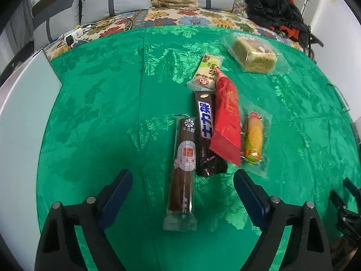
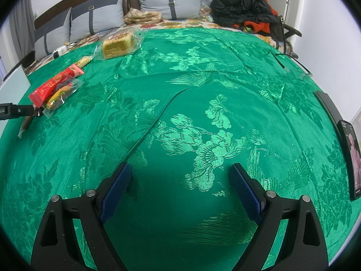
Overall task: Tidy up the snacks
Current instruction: 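Grasp the brown sausage stick with the left tool and lift it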
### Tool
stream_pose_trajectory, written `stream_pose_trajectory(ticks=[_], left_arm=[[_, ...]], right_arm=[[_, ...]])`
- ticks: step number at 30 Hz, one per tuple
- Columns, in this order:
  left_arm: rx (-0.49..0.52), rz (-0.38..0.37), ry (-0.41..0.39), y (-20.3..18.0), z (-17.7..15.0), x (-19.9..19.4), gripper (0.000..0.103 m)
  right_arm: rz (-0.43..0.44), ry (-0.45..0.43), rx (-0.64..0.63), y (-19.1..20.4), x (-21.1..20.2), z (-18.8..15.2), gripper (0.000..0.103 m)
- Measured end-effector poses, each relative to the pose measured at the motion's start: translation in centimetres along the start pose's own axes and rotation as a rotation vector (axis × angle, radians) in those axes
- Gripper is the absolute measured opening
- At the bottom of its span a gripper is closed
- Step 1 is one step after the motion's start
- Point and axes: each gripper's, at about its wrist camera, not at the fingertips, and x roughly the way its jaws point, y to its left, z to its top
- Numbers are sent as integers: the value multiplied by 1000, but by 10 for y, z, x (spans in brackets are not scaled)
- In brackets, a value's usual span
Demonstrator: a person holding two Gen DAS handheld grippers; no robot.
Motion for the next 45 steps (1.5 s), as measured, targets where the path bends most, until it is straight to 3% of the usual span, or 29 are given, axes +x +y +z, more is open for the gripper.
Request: stream_pose_trajectory(ticks=[10, 19, 21, 24, 35, 37, 39, 40, 45], left_arm=[[-36, 18, 13, 15, -9, 13, 86], [4, 29, -13, 11, -12, 4, 36], [8, 20, -18, 10, -14, 1, 19], [22, 30, -24, 8, -22, -3, 18], [36, -3, -17, 5, -102, -46, 19], [46, 3, -13, 1, -110, -51, 31], [47, 16, -5, -1, -111, -51, 79], [46, 27, -19, -2, -111, -52, 85], [-16, 72, -33, 9, -103, -38, 86]], right_arm=[[1, 0, 0, 0, 0, 0, 92], [2, 0, 1, 0, 0, 0, 92], [2, 0, 1, 0, 0, 0, 92], [2, 0, 1, 0, 0, 0, 92], [2, 0, 1, 0, 0, 0, 92], [3, 0, 1, 0, 0, 0, 92], [3, 0, 1, 0, 0, 0, 92], [3, 0, 1, 0, 0, 0, 92], [3, 0, 1, 0, 0, 0, 92]])
